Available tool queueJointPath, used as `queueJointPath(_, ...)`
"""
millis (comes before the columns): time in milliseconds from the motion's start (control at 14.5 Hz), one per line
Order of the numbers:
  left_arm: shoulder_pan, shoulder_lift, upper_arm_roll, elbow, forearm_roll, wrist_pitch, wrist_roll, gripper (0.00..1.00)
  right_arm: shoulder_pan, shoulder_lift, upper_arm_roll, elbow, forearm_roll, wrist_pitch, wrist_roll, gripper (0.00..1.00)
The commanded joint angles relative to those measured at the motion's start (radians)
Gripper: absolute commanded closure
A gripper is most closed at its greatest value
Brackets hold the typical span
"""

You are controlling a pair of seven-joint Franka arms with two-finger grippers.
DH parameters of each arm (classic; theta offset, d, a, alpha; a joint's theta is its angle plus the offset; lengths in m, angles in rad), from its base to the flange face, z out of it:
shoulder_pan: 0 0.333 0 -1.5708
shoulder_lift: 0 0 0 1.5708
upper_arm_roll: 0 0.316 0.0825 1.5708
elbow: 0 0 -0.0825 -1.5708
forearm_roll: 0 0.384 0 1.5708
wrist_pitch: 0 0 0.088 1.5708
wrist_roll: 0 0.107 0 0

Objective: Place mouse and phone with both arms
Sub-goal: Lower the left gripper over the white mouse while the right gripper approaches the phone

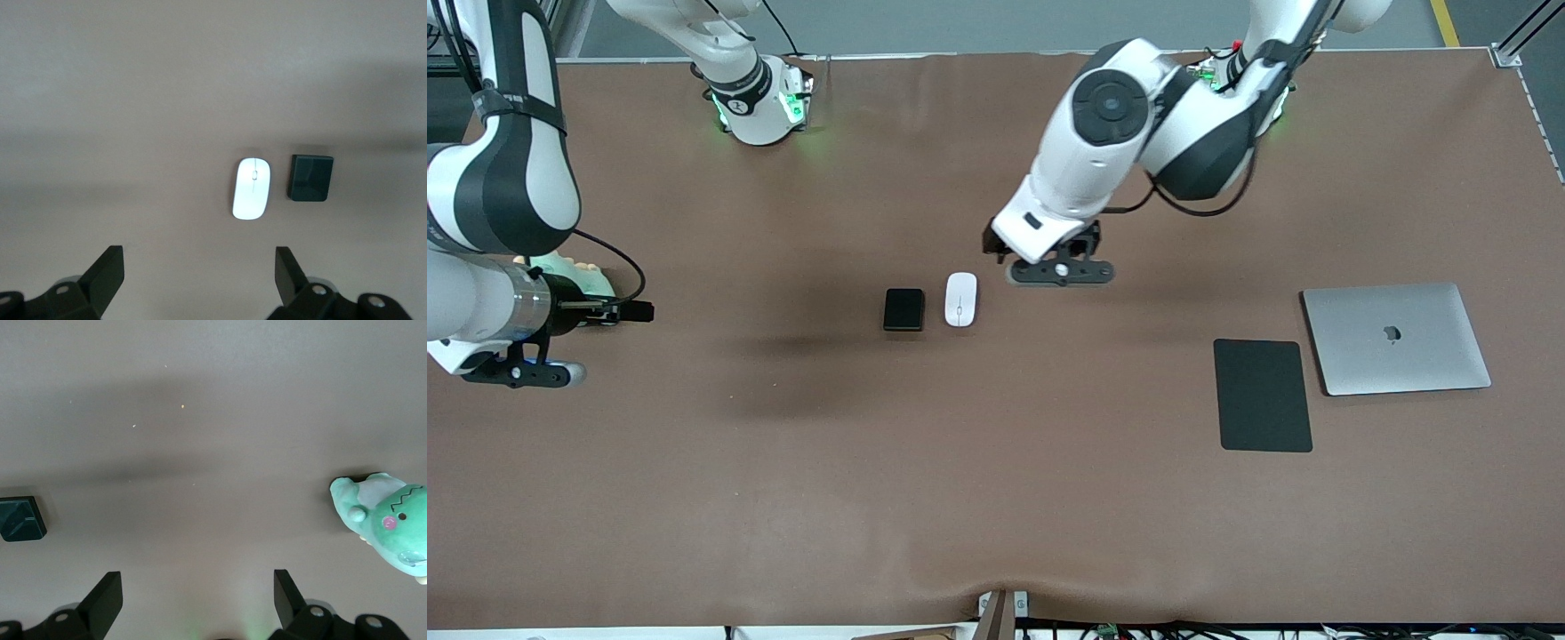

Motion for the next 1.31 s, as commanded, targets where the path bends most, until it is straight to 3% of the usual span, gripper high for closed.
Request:
queueJointPath(0, -0.018, 0.001, -0.003, -0.014, 0.008, 0.008, -0.031, 0.00, -0.004, -0.002, 0.002, -0.040, 0.033, 0.027, 0.019, 0.00)
queueJointPath(207, -0.076, -0.065, -0.005, -0.140, 0.010, 0.029, -0.072, 0.00, -0.010, -0.002, 0.001, -0.077, 0.086, 0.043, 0.031, 0.00)
queueJointPath(345, -0.116, -0.092, -0.005, -0.230, 0.008, 0.119, -0.093, 0.00, -0.001, -0.002, 0.001, -0.086, 0.090, 0.044, 0.083, 0.00)
queueJointPath(690, -0.176, 0.001, -0.003, -0.240, 0.074, 0.293, -0.152, 0.00, 0.036, -0.002, 0.002, -0.115, 0.110, 0.060, 0.189, 0.00)
queueJointPath(828, -0.182, 0.080, -0.003, -0.185, 0.094, 0.333, -0.159, 0.00, 0.045, -0.002, 0.002, -0.125, 0.125, 0.061, 0.232, 0.00)
queueJointPath(1103, -0.185, 0.298, -0.002, 0.034, 0.223, 0.333, -0.241, 0.00, 0.050, -0.002, 0.002, -0.140, 0.141, 0.066, 0.247, 0.00)
queueJointPath(1241, -0.185, 0.349, 0.006, 0.074, 0.246, 0.336, -0.238, 0.00, 0.051, -0.002, 0.002, -0.143, 0.141, 0.069, 0.249, 0.00)
